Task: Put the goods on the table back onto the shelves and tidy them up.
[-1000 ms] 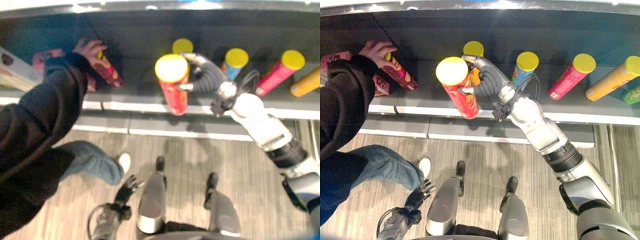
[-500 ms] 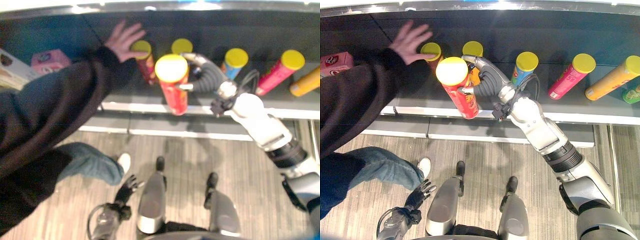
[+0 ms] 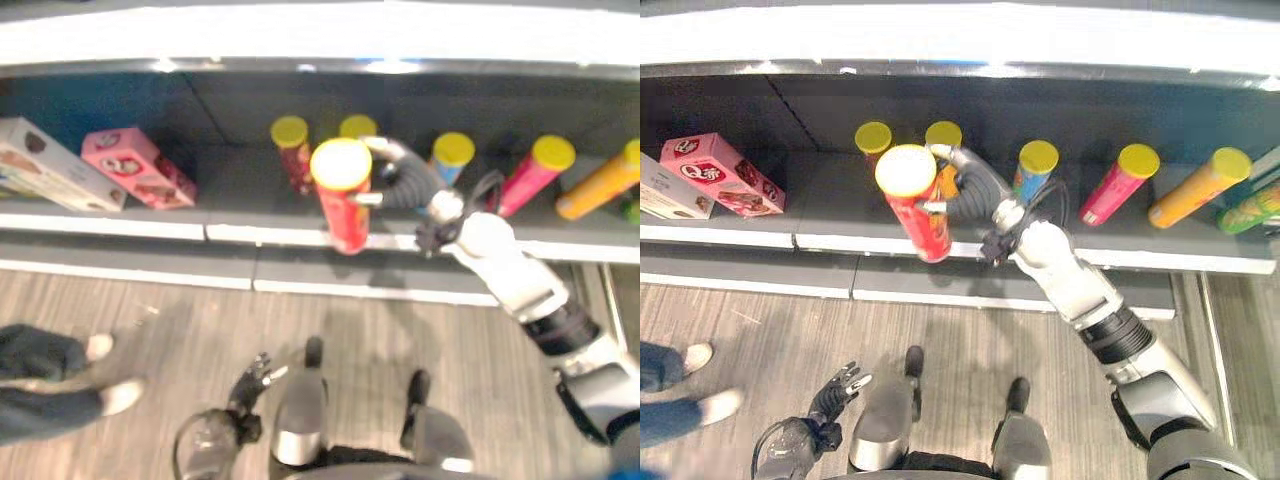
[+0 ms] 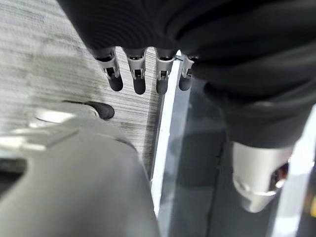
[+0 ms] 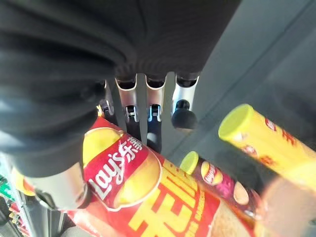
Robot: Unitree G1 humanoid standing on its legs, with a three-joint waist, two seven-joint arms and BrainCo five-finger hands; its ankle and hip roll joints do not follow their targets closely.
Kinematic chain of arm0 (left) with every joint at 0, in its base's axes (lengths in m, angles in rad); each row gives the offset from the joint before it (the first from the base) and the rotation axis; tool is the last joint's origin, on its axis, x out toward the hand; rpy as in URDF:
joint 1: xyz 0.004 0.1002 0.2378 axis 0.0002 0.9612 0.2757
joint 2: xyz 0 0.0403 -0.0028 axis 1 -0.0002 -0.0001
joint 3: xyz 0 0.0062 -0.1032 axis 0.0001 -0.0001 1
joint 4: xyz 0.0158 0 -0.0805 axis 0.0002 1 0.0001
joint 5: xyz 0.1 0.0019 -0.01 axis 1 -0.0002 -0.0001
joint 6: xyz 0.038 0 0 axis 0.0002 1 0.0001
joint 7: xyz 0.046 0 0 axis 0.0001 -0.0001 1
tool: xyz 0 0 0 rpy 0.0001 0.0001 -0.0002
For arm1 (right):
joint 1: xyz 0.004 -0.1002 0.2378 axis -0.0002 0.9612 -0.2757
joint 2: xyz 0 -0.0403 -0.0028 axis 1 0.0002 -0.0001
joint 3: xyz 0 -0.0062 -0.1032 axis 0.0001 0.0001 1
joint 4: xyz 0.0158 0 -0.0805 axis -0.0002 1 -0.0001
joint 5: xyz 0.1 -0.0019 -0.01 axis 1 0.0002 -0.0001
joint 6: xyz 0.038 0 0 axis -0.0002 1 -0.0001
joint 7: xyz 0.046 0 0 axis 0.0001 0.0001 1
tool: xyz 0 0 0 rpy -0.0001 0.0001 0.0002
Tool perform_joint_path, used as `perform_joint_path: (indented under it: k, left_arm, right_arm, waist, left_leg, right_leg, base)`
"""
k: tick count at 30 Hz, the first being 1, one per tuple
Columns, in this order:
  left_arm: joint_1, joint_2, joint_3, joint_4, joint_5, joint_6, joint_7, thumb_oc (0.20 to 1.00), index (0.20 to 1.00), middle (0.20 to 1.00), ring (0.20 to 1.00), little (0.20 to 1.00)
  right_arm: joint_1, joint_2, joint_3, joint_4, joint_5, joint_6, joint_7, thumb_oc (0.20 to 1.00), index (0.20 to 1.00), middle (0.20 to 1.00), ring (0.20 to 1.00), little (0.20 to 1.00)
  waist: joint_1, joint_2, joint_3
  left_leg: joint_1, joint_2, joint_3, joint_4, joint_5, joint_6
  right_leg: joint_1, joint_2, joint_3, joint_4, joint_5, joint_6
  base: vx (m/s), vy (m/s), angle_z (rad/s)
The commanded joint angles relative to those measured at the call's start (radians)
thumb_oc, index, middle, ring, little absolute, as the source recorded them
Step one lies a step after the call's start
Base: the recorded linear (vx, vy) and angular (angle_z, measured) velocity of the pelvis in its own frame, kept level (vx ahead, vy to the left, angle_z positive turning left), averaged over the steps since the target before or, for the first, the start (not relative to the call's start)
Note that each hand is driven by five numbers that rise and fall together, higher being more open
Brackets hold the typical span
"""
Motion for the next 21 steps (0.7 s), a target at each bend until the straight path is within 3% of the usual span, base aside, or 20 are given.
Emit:
perform_joint_path:
  k: [1,7,13,14,15,16,17,18,19,20,21]
  left_arm:
    - [0.058,0.012,-0.08,0.023,0.04,-0.019,-0.006,1.0,1.0,1.0,1.0,1.0]
    - [0.051,-0.002,-0.051,0.02,0.049,-0.013,0.008,1.0,1.0,1.0,1.0,1.0]
    - [0.072,-0.009,-0.039,0.012,0.048,-0.014,0.008,1.0,1.0,1.0,1.0,1.0]
    - [0.076,-0.014,-0.045,0.007,0.046,-0.016,0.004,1.0,1.0,1.0,1.0,1.0]
    - [0.079,-0.024,-0.039,0.001,0.041,-0.016,0.0,1.0,1.0,1.0,1.0,1.0]
    - [0.083,-0.025,-0.025,0.002,0.043,-0.019,-0.005,1.0,1.0,1.0,1.0,1.0]
    - [0.089,-0.037,-0.004,0.006,0.039,-0.019,-0.008,1.0,1.0,1.0,1.0,1.0]
    - [0.089,-0.037,-0.004,0.006,0.039,-0.019,-0.008,1.0,1.0,1.0,1.0,1.0]
    - [0.093,-0.035,0.005,0.01,0.041,-0.018,-0.01,1.0,1.0,1.0,1.0,1.0]
    - [0.092,-0.023,0.002,0.024,0.046,-0.01,-0.015,1.0,1.0,1.0,1.0,1.0]
    - [0.087,-0.016,-0.012,0.024,0.05,-0.004,-0.017,1.0,1.0,1.0,1.0,1.0]
  right_arm:
    - [-0.039,0.01,-0.01,-0.039,0.034,-0.086,0.001,0.2,0.2,0.2,0.2,0.2]
    - [0.012,0.035,-0.007,-0.012,0.044,-0.097,0.026,0.2,0.2,0.2,0.2,0.2]
    - [0.054,0.039,-0.038,-0.033,0.048,-0.1,0.026,0.2,0.2,0.2,0.2,0.2]
    - [0.069,0.038,-0.062,-0.047,0.052,-0.103,0.022,0.2,0.2,0.2,0.2,0.2]
    - [0.068,0.043,-0.067,-0.053,0.057,-0.102,0.022,0.2,0.2,0.2,0.2,0.2]
    - [0.06,0.06,-0.062,-0.045,0.061,-0.1,0.026,0.2,0.2,0.2,0.2,0.2]
    - [0.065,0.064,-0.057,-0.039,0.06,-0.099,0.032,0.2,0.2,0.2,0.2,0.2]
    - [0.065,0.064,-0.057,-0.039,0.06,-0.099,0.032,0.2,0.2,0.2,0.2,0.2]
    - [0.078,0.071,-0.07,-0.041,0.061,-0.101,0.034,0.2,0.2,0.2,0.2,0.2]
    - [0.108,0.068,-0.086,-0.056,0.069,-0.098,0.037,0.2,0.2,0.2,0.2,0.2]
    - [0.12,0.067,-0.092,-0.063,0.077,-0.096,0.037,0.2,0.2,0.2,0.2,0.2]
  waist:
    - [-0.011,0.01,-0.221]
    - [0.002,-0.005,-0.278]
    - [0.002,-0.003,-0.279]
    - [0.002,-0.004,-0.266]
    - [0.009,-0.013,-0.243]
    - [0.024,-0.013,-0.227]
    - [0.029,-0.016,-0.231]
    - [0.031,-0.015,-0.229]
    - [0.029,-0.023,-0.238]
    - [0.015,-0.032,-0.262]
    - [-0.001,-0.028,-0.269]
  left_leg:
    - [0.04,0.059,0.026,-0.103,0.027,-0.003]
    - [0.073,0.027,0.012,-0.103,0.02,0.011]
    - [0.096,0.033,0.006,-0.103,0.029,0.018]
    - [0.105,0.036,0.013,-0.097,0.067,0.009]
    - [0.075,0.031,-0.005,-0.023,0.051,0.008]
    - [0.069,0.041,-0.047,0.021,0.048,0.007]
    - [0.081,0.076,-0.045,0.018,0.043,0.015]
    - [0.084,0.077,-0.043,0.017,0.042,0.014]
    - [0.094,0.11,-0.024,0.013,0.039,0.02]
    - [0.102,0.183,-0.016,0.002,0.056,0.03]
    - [0.103,0.211,-0.018,0.004,0.076,0.03]
  right_leg:
    - [-0.009,-0.048,0.033,0.002,0.092,-0.034]
    - [0.032,-0.037,0.046,0.002,0.095,-0.029]
    - [0.047,-0.018,0.06,0.019,0.088,-0.021]
    - [0.051,-0.011,0.06,0.039,0.085,-0.015]
    - [0.053,-0.019,0.062,0.062,0.093,-0.012]
    - [0.049,-0.021,0.081,0.08,0.089,-0.013]
    - [0.043,-0.027,0.09,0.084,0.091,-0.012]
    - [0.044,-0.026,0.092,0.085,0.091,-0.012]
    - [0.043,-0.033,0.092,0.081,0.093,-0.01]
    - [0.048,-0.064,0.089,0.07,0.089,-0.004]
    - [0.046,-0.088,0.09,0.072,0.094,-0.003]
  base:
    - [0.08,0.0,0.06]
    - [0.07,0.011,0.02]
    - [0.04,-0.009,0.01]
    - [-0.03,-0.056,0.04]
    - [-0.05,-0.048,0.06]
    - [-0.07,-0.008,0.11]
    - [-0.02,0.03,0.11]
    - [0.01,0.042,0.05]
    - [0.07,0.178,-0.1]
    - [0.09,0.342,-0.14]
    - [0.1,0.457,-0.1]
